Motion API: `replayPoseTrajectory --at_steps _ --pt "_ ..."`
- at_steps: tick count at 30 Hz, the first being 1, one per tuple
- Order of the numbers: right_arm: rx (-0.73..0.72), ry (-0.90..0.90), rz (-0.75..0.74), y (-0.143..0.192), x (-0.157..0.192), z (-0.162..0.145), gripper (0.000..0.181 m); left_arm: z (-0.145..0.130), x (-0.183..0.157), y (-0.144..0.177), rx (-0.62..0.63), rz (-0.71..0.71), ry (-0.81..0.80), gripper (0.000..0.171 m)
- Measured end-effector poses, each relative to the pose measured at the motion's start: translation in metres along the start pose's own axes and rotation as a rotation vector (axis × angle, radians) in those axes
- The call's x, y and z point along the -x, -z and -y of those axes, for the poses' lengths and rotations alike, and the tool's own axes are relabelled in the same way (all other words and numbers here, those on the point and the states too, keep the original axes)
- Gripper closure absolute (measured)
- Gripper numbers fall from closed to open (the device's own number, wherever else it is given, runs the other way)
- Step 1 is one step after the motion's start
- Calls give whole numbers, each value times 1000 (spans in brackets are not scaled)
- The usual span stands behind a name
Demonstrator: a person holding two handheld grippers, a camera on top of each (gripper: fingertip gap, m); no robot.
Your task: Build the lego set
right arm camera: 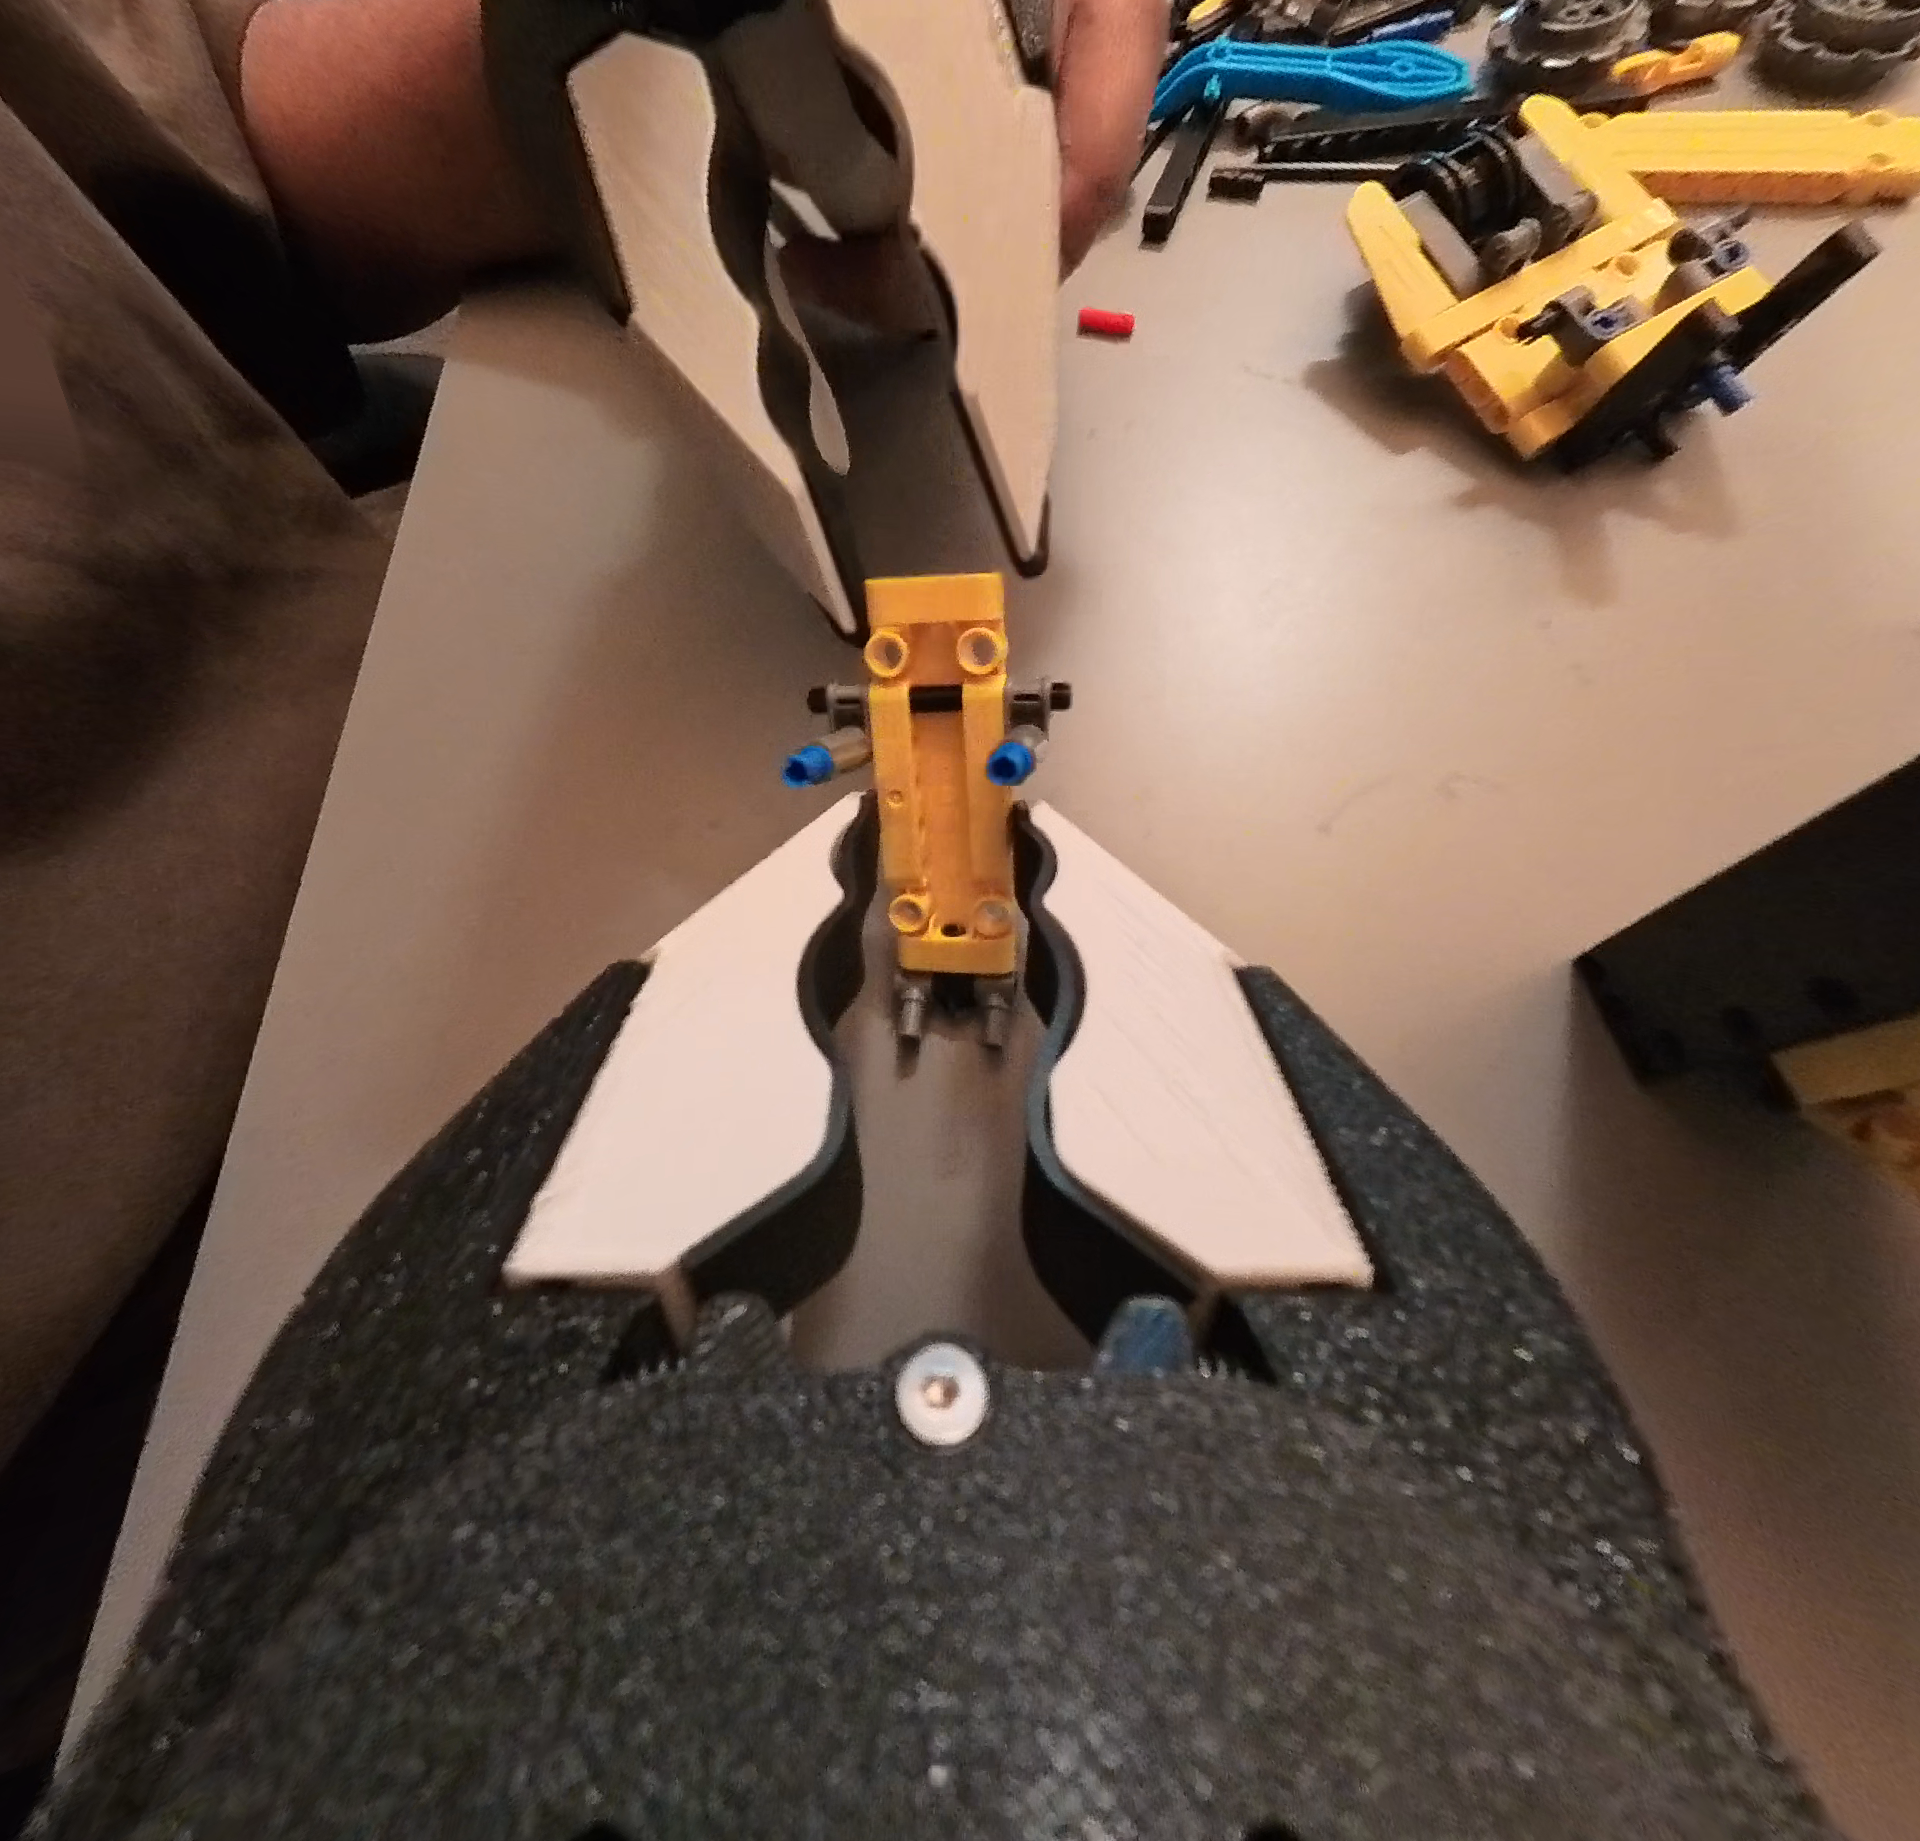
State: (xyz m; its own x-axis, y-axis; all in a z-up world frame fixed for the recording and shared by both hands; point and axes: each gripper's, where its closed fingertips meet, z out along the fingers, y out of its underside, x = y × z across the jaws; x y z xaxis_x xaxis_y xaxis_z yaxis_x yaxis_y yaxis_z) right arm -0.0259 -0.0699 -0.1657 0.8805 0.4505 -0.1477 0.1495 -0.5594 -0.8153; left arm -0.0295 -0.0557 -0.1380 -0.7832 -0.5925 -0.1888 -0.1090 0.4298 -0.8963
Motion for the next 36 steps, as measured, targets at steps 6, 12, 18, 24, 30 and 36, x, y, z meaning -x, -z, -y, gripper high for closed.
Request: replayPoseTrajectory --at_steps 6,12,18,24,30,36 --pt "-81 -1 -44 4 -5 14 157 11 7 3 -68 0 123 113" --pt "-175 -51 -149 13 -23 27 157 20 17 3 -134 21 236 106" --pt "-266 -125 -270 19 -35 41 156 21 36 -3 -145 151 287 112" --pt "-320 -147 -315 20 -38 49 156 24 35 -6 -140 202 209 130" --pt "-335 -155 -265 20 -34 50 156 32 31 -3 -202 168 224 138" --pt "-316 -129 -282 18 -33 49 156 34 34 2 -239 137 274 131"
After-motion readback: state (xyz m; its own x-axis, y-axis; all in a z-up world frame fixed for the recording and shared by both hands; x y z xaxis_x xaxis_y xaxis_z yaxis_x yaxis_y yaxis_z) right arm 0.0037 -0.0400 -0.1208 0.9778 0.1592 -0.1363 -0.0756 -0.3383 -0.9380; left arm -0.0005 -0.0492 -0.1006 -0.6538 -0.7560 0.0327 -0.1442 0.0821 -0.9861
